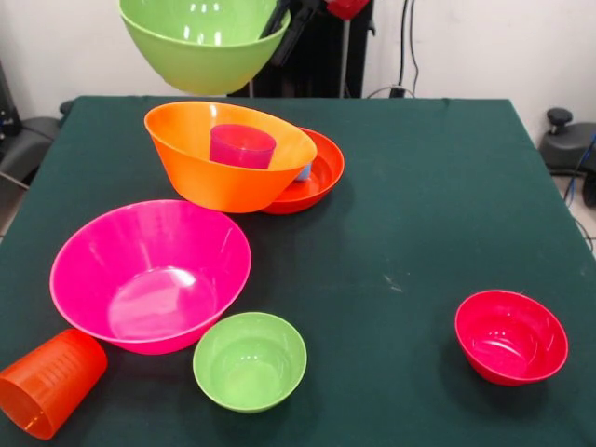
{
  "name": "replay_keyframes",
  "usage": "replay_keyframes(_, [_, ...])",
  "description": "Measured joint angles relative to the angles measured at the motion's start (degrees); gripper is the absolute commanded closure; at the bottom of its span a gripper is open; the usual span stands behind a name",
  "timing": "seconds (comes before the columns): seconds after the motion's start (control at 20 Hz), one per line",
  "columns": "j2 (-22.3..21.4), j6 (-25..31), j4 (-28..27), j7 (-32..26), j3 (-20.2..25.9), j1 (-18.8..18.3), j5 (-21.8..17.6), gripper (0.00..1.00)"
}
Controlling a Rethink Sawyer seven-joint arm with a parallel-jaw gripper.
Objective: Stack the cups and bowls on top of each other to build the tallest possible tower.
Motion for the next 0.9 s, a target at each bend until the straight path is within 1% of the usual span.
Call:
replay_keyframes(0.05, [0.9, -0.4, 0.0, 0.0, -1.0, 0.6, 0.0, 1.00])
replay_keyframes(0.35, [2.3, -1.0, 0.0, 0.0, -2.9, 1.5, 0.0, 1.00])
replay_keyframes(0.45, [3.2, -1.8, 0.0, 0.0, -4.1, 2.1, 0.0, 1.00])
replay_keyframes(0.75, [3.8, -2.8, 0.0, 0.0, -5.4, 2.2, 0.0, 1.00])
replay_keyframes(0.9, [3.8, -2.8, 0.0, 0.0, -5.8, 2.2, 0.6, 1.00])
